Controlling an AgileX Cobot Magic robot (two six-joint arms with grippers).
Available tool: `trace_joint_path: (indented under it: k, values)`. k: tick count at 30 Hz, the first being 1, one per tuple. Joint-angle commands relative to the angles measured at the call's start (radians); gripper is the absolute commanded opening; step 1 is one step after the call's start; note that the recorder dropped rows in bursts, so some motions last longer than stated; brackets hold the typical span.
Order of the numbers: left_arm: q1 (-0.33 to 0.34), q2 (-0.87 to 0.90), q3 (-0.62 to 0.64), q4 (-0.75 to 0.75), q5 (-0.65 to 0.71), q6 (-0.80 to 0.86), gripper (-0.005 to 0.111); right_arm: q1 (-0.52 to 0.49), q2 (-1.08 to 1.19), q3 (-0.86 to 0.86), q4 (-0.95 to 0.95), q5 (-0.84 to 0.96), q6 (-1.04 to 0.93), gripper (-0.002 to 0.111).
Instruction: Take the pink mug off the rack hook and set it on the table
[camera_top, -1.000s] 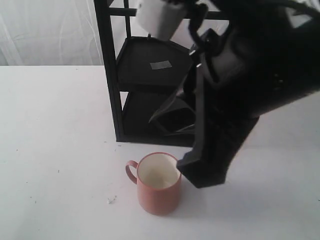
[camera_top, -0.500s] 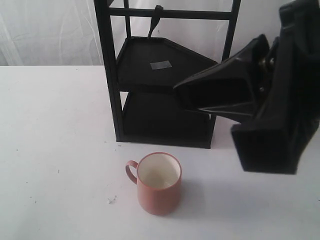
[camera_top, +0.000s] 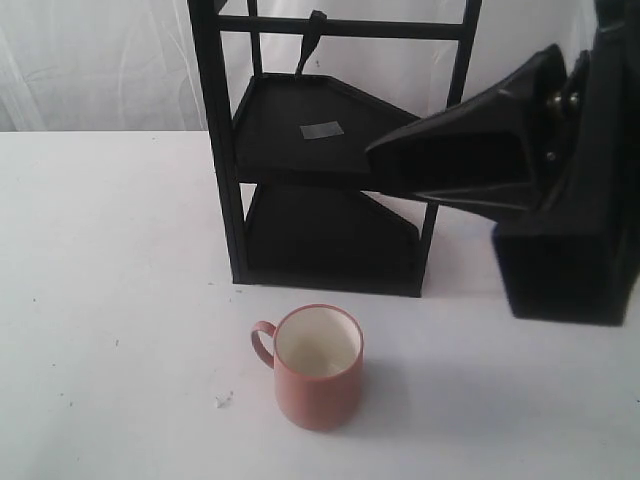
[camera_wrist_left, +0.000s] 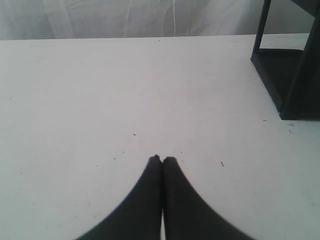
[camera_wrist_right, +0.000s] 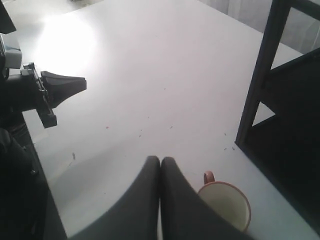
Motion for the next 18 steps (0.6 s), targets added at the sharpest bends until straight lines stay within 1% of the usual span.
trace_joint_path:
  k: [1,4,7,9,13,16,18]
  values:
    - [-0.002,-0.005,0.005,-0.009,-0.004,-0.002,0.0,0.0,-0.031,0.011,-0.012,-0.039,0.065,0.0]
    - [-0.002,-0.005,0.005,-0.009,-0.004,-0.002,0.0,0.0,-0.073,0.083,-0.074,-0.168,0.069,0.0]
    - [-0.002,-0.005,0.005,-0.009,-0.004,-0.002,0.0,-0.008,-0.137,0.213,-0.114,-0.309,0.111,0.0]
    - [-0.002,-0.005,0.005,-0.009,-0.004,-0.002,0.0,-0.024,-0.185,0.303,-0.132,-0.356,0.14,0.0]
    - [-0.002,-0.005,0.005,-0.009,-0.004,-0.002,0.0,-0.082,-0.293,0.473,-0.168,-0.395,0.226,0.0]
    - [-0.002,-0.005,0.005,-0.009,-0.004,-0.002,0.0,-0.15,-0.385,0.59,-0.21,-0.395,0.336,0.0]
    - [-0.002,-0.005,0.005,-0.009,-0.004,-0.002,0.0,-0.193,-0.437,0.66,-0.222,-0.408,0.36,0.0]
